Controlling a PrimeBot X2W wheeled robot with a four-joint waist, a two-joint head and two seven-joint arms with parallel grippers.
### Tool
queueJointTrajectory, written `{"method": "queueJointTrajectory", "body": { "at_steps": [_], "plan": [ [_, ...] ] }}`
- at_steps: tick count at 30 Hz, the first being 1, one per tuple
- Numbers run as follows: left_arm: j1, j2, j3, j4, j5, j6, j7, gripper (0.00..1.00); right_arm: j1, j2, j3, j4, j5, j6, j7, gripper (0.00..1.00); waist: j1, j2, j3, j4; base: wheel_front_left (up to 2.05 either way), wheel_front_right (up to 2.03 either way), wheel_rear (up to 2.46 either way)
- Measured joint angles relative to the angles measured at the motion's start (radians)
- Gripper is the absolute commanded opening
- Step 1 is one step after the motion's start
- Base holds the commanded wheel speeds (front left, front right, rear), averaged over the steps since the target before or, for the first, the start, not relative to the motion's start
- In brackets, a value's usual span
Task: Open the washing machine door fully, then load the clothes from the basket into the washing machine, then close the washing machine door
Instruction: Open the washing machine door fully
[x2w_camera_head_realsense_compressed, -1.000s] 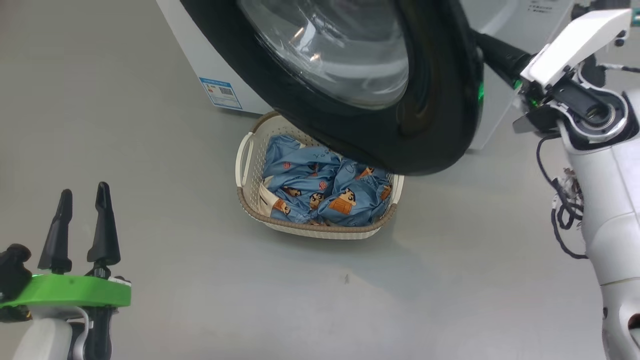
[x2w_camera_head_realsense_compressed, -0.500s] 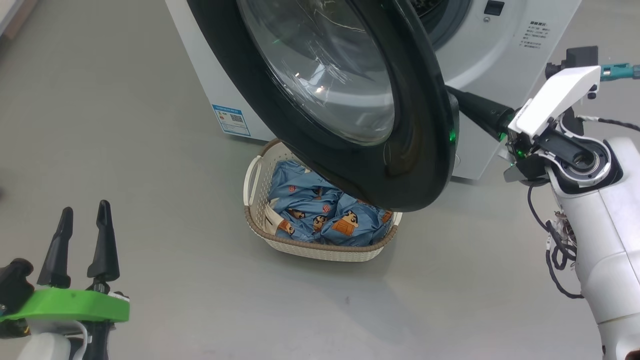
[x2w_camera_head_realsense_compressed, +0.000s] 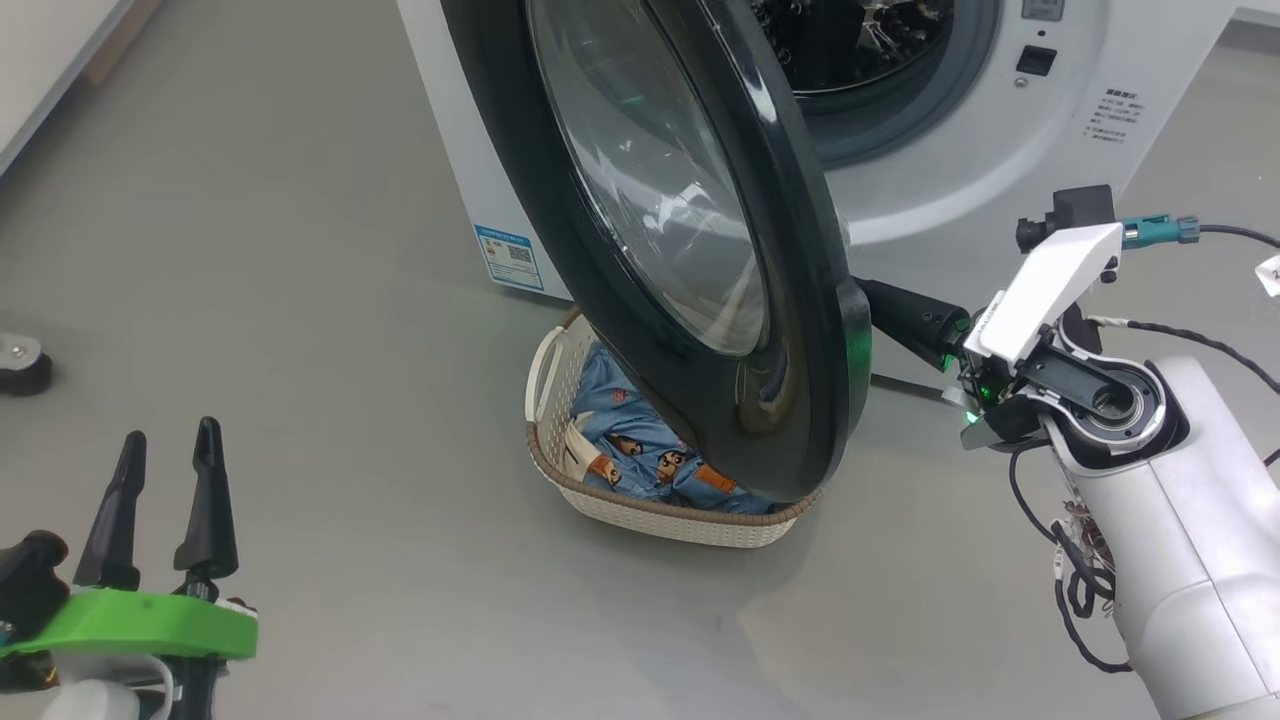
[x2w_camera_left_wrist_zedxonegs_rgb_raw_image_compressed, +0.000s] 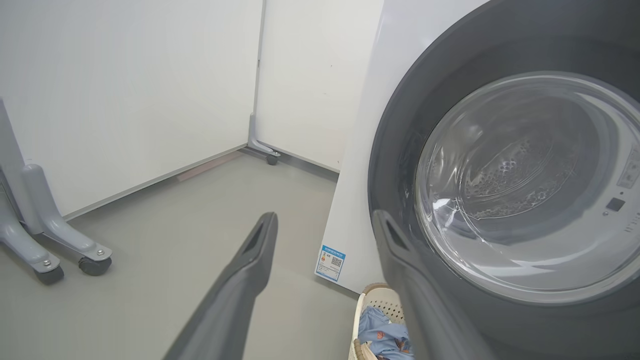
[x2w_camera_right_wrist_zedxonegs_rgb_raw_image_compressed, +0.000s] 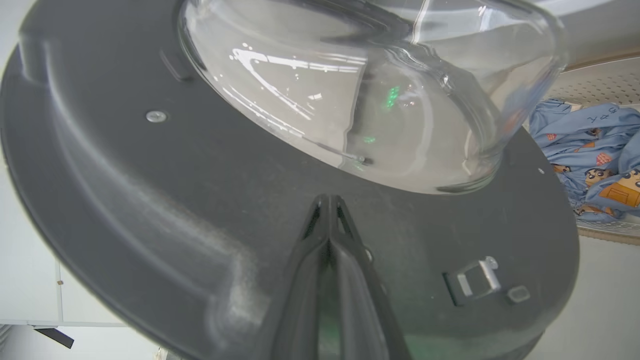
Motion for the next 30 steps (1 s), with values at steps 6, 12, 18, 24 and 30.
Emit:
{"method": "queueJointTrajectory", "body": {
  "at_steps": [6, 12, 18, 24, 30],
  "plan": [
    [0.005, 0.0, -0.002, 0.006, 0.007, 0.0, 0.0, 1.0, 0.043, 0.005, 0.006, -0.037, 0.017, 0.0, 0.004, 0.0, 0.0, 0.0, -0.015, 0.029, 0.0, 0.0, 0.0],
    [0.012, 0.0, -0.006, 0.017, 0.008, 0.0, 0.0, 1.0, 0.082, 0.026, 0.019, -0.065, 0.038, 0.0, 0.007, 0.0, 0.0, 0.0, -0.029, 0.059, 0.0, 0.0, 0.0],
    [0.012, 0.001, -0.01, 0.023, 0.008, 0.0, 0.0, 1.0, 0.111, 0.049, 0.039, -0.098, 0.048, 0.0, 0.008, 0.0, 0.0, 0.0, -0.04, 0.089, 0.0, 0.0, 0.0],
    [0.013, 0.002, -0.01, 0.024, 0.008, 0.0, 0.0, 1.0, 0.12, 0.061, 0.051, -0.116, 0.049, 0.0, 0.008, 0.0, 0.0, 0.0, -0.043, 0.118, 0.0, 0.0, 0.0],
    [0.014, 0.002, -0.011, 0.026, 0.008, 0.0, 0.0, 1.0, 0.12, 0.064, 0.067, -0.125, 0.05, 0.0, 0.008, 0.0, 0.0, 0.0, -0.041, 0.144, 0.0, 0.0, 0.0]
  ]
}}
